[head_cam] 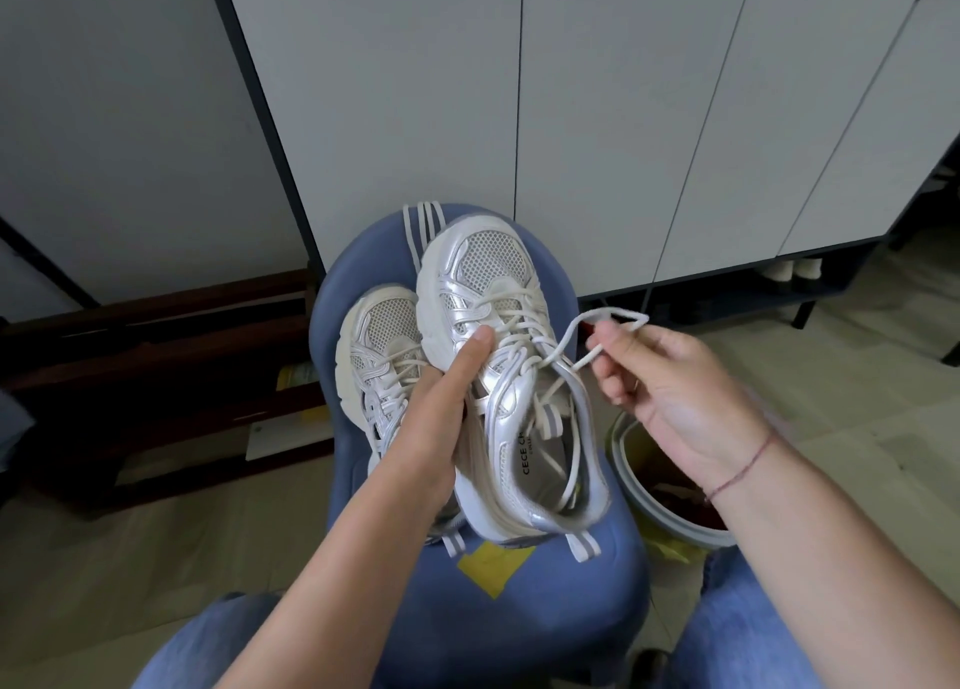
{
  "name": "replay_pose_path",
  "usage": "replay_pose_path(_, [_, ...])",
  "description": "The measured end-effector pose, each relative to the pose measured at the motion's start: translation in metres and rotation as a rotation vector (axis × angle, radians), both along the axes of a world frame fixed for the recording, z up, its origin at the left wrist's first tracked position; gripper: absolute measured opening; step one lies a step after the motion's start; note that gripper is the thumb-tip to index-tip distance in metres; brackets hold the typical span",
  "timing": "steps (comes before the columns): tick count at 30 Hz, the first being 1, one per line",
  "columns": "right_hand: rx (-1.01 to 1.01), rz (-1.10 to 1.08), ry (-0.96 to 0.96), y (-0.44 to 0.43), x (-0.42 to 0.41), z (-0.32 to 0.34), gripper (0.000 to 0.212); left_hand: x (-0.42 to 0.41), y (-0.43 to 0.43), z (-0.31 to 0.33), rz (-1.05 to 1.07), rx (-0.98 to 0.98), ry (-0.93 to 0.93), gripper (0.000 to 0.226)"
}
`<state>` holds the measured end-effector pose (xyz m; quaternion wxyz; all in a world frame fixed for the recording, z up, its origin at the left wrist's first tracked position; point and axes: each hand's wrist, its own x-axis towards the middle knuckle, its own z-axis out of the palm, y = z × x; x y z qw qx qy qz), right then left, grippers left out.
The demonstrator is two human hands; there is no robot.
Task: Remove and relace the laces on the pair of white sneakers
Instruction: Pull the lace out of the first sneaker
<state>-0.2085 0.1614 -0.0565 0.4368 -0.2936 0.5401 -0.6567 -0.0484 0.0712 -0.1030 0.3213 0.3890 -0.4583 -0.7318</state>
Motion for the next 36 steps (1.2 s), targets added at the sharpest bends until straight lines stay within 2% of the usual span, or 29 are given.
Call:
replay_pose_path(3, [-0.061, -0.062, -0.439, -0.001, -0.018, 0.006, 0.018, 0.002, 0.001, 0.002, -0.010, 0.016, 0.002, 0.072])
replay_pose_path(5, [-0.050, -0.117, -0.549, -0.002, -0.028, 0.004, 0.019, 0.002, 0.002, 0.005, -0.018, 0.016, 0.022, 0.064])
replay_pose_path(8, [0.067, -0.004, -0.310, 0.002, -0.024, -0.001, 0.018, 0.001, 0.005, 0.007, -0.012, 0.008, 0.020, 0.062])
replay_pose_path(10, [0.182, 0.059, 0.020, 0.006, -0.015, -0.003, 0.024, 0.000, 0.003, 0.004, 0.003, -0.010, -0.002, 0.067])
replay_pose_path(12, [0.261, 0.044, 0.419, 0.009, -0.009, -0.001, 0.036, -0.001, 0.002, 0.002, 0.025, -0.032, -0.028, 0.082])
replay_pose_path(14, [0.229, 0.038, 0.638, 0.011, -0.006, 0.003, 0.048, -0.001, 0.002, 0.001, 0.038, -0.065, -0.035, 0.095])
replay_pose_path(16, [0.090, 0.069, 0.675, 0.013, -0.003, 0.008, 0.039, -0.001, 0.004, 0.001, 0.044, -0.109, -0.023, 0.098])
replay_pose_path(18, [-0.024, 0.125, 0.710, 0.012, 0.002, 0.010, 0.015, -0.002, 0.003, 0.000, 0.050, -0.136, -0.019, 0.099])
replay_pose_path(19, [-0.044, 0.146, 0.737, 0.012, 0.004, 0.009, 0.010, -0.002, 0.003, 0.001, 0.054, -0.141, -0.020, 0.101])
replay_pose_path(23, [-0.035, 0.139, 0.896, 0.009, 0.009, 0.005, 0.019, -0.003, 0.003, 0.002, 0.044, -0.154, -0.026, 0.099])
replay_pose_path(28, [-0.001, 0.131, 1.049, 0.002, 0.005, 0.006, 0.019, -0.007, 0.008, 0.005, 0.094, -0.203, -0.059, 0.066])
replay_pose_path(32, [0.011, 0.229, 1.087, 0.001, -0.001, 0.002, 0.029, -0.010, 0.011, 0.009, 0.062, -0.246, -0.062, 0.041])
replay_pose_path(36, [-0.015, 0.347, 0.934, 0.000, -0.006, 0.001, 0.031, -0.011, 0.013, 0.010, 0.049, -0.222, -0.059, 0.059])
